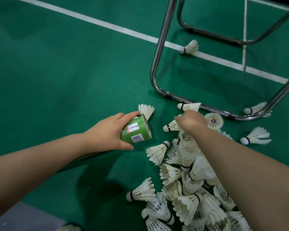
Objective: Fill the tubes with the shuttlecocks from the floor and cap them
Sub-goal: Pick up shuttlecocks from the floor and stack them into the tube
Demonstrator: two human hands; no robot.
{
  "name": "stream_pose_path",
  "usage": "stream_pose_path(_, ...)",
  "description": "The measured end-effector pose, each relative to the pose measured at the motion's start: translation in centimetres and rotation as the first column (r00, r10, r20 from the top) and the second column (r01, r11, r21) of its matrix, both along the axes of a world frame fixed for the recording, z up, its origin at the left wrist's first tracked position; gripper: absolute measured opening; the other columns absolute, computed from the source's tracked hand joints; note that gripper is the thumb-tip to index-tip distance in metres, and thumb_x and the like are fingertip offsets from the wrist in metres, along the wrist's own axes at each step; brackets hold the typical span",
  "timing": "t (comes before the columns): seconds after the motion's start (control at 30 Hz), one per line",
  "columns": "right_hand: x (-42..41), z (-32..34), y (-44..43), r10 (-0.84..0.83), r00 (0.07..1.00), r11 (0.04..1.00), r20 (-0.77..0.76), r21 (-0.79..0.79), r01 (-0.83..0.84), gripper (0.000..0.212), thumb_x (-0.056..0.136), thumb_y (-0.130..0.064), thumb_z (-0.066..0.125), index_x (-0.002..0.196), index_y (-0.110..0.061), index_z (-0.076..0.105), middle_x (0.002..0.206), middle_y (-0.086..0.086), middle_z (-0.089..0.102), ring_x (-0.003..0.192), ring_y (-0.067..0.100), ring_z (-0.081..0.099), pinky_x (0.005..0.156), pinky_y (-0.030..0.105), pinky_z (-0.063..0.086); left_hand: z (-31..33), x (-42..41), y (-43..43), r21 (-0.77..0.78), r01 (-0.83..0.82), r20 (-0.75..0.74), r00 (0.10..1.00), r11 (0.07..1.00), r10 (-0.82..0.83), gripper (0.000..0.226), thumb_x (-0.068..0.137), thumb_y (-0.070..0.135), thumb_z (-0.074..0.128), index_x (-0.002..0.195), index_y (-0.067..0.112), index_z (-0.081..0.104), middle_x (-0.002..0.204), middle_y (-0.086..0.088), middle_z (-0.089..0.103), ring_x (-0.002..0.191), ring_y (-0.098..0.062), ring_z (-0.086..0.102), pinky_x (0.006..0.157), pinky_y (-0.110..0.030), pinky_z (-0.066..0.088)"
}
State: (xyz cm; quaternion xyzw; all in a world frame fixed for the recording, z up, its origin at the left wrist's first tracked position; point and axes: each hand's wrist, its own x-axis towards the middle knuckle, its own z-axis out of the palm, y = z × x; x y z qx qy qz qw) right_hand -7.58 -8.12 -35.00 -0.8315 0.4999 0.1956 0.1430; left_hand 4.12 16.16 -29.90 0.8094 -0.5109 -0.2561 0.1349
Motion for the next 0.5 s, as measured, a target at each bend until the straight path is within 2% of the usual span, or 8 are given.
stream_pose_path(0.07, 0.4, -0.3, 0.2, -0.033, 0.999, 0.999, 0.018, 0.036, 0.032, 0.031, 0.090, -0.044, 0.049, 0.073, -0.019, 0.057, 0.076, 0.001, 0.056, 0.085, 0.025, 0.055, 0.076, 0.032, 0.040, 0.0, 0.0, -0.5, -0.013, -0.004, 0.002, 1.000, 1.000, 0.004, 0.106, 0.065, 0.048, 0.076, 0.145, 0.039, 0.007, 0.124, 0.003, 0.045, 0.107, -0.014, 0.047, 0.089, -0.028, 0.042)
stream_pose_path(0.13, 0.5, -0.4, 0.3, -0.100, 0.989, 0.990, 0.110, 0.106, 0.088, 0.027, 0.091, -0.040, 0.048, 0.085, -0.017, 0.062, 0.082, 0.002, 0.061, 0.083, 0.025, 0.057, 0.082, 0.035, 0.044, 0.0, 0.0, -0.8, -0.016, -0.006, 0.008, 1.000, 1.000, 0.007, 0.107, 0.065, 0.049, 0.076, 0.146, 0.038, 0.007, 0.123, 0.003, 0.045, 0.107, -0.014, 0.047, 0.089, -0.029, 0.042)
stream_pose_path(0.2, 0.5, 0.2, 0.6, -0.153, 0.951, 0.980, 0.270, 0.167, 0.111, 0.025, 0.094, -0.034, 0.044, 0.088, -0.016, 0.060, 0.072, 0.000, 0.056, 0.066, 0.019, 0.051, 0.070, 0.031, 0.040, 0.0, 0.0, -1.1, -0.017, -0.010, 0.022, 1.000, 1.000, 0.011, 0.107, 0.066, 0.049, 0.076, 0.146, 0.038, 0.006, 0.123, 0.002, 0.045, 0.107, -0.014, 0.047, 0.088, -0.029, 0.042)
stream_pose_path(0.27, 0.2, 1.4, 1.5, -0.218, 0.842, 0.965, 0.493, 0.237, 0.112, 0.023, 0.097, -0.029, 0.041, 0.091, -0.015, 0.058, 0.067, -0.003, 0.050, 0.056, 0.013, 0.041, 0.057, 0.029, 0.033, -0.1, -0.1, -1.2, -0.013, -0.019, 0.037, 0.999, 1.000, 0.019, 0.106, 0.066, 0.049, 0.075, 0.146, 0.038, 0.006, 0.123, 0.002, 0.045, 0.108, -0.015, 0.046, 0.086, -0.027, 0.041)
stream_pose_path(0.33, -0.3, 2.8, 2.6, -0.296, 0.660, 0.943, 0.690, 0.320, 0.089, 0.022, 0.098, -0.026, 0.042, 0.091, -0.011, 0.057, 0.068, -0.004, 0.048, 0.057, 0.011, 0.037, 0.054, 0.027, 0.030, -0.2, -0.2, -1.3, -0.010, -0.026, 0.054, 0.998, 1.000, 0.026, 0.106, 0.067, 0.049, 0.075, 0.146, 0.037, 0.006, 0.123, 0.001, 0.045, 0.109, -0.016, 0.046, 0.085, -0.027, 0.041)
stream_pose_path(0.4, -1.0, 3.8, 3.9, -0.320, 0.509, 0.936, 0.799, 0.349, 0.041, 0.026, 0.098, -0.022, 0.042, 0.087, -0.003, 0.055, 0.068, 0.000, 0.046, 0.060, 0.011, 0.037, 0.056, 0.027, 0.030, -0.1, -0.5, -1.3, -0.014, -0.040, 0.075, 0.996, 0.999, 0.041, 0.106, 0.067, 0.049, 0.075, 0.146, 0.037, 0.005, 0.123, 0.001, 0.045, 0.108, -0.017, 0.047, 0.084, -0.028, 0.041)
stream_pose_path(0.5, -2.1, 4.6, 5.9, -0.271, 0.398, 0.943, 0.876, 0.324, -0.071, 0.027, 0.099, -0.019, 0.040, 0.081, -0.004, 0.054, 0.070, 0.011, 0.049, 0.064, 0.012, 0.041, 0.059, 0.028, 0.034, 0.1, -0.8, -1.2, -0.026, -0.062, 0.100, 0.993, 0.998, 0.065, 0.106, 0.067, 0.049, 0.075, 0.146, 0.036, 0.005, 0.122, 0.000, 0.045, 0.108, -0.018, 0.047, 0.084, -0.028, 0.042)
